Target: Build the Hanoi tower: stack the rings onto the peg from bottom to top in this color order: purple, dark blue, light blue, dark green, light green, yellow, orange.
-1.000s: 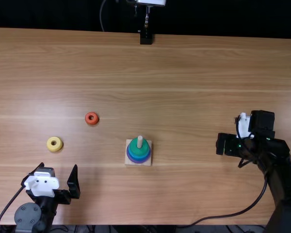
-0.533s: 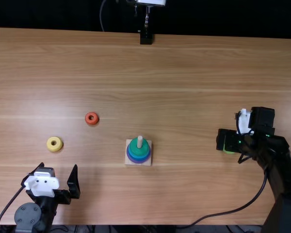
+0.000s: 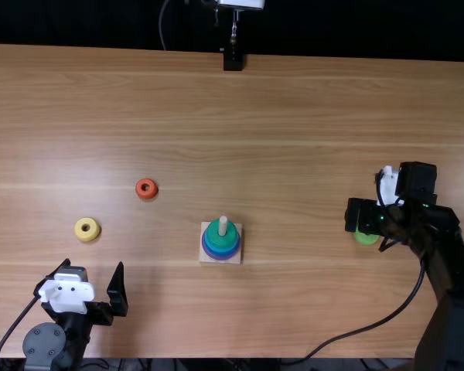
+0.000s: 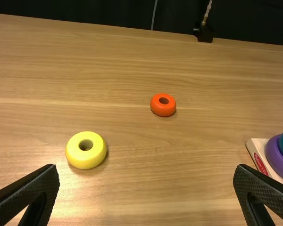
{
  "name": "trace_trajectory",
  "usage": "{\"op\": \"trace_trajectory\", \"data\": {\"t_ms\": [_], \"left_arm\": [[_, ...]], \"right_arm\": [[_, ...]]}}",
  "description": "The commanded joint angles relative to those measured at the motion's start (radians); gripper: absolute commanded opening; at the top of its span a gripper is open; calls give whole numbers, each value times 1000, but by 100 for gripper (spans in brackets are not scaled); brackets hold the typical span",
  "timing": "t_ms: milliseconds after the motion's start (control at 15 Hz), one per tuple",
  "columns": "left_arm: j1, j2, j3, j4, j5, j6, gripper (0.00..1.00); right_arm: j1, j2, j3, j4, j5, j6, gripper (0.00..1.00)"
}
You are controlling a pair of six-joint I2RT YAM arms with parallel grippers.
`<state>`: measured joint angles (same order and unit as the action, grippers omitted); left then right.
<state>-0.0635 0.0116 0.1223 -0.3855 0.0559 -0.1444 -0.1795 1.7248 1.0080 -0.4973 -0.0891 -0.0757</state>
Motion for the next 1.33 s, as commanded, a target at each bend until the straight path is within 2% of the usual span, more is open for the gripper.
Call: {"op": "trace_trajectory", "data": {"t_ms": [0,1267], "left_arm": [[11,-12,-53,-10,7,6,100],[11,-12,-53,-10,7,8,100]], "right_arm": [[-9,25,23,-1,4,6,100],[-8,24,17,-58,6,0,100]]}}
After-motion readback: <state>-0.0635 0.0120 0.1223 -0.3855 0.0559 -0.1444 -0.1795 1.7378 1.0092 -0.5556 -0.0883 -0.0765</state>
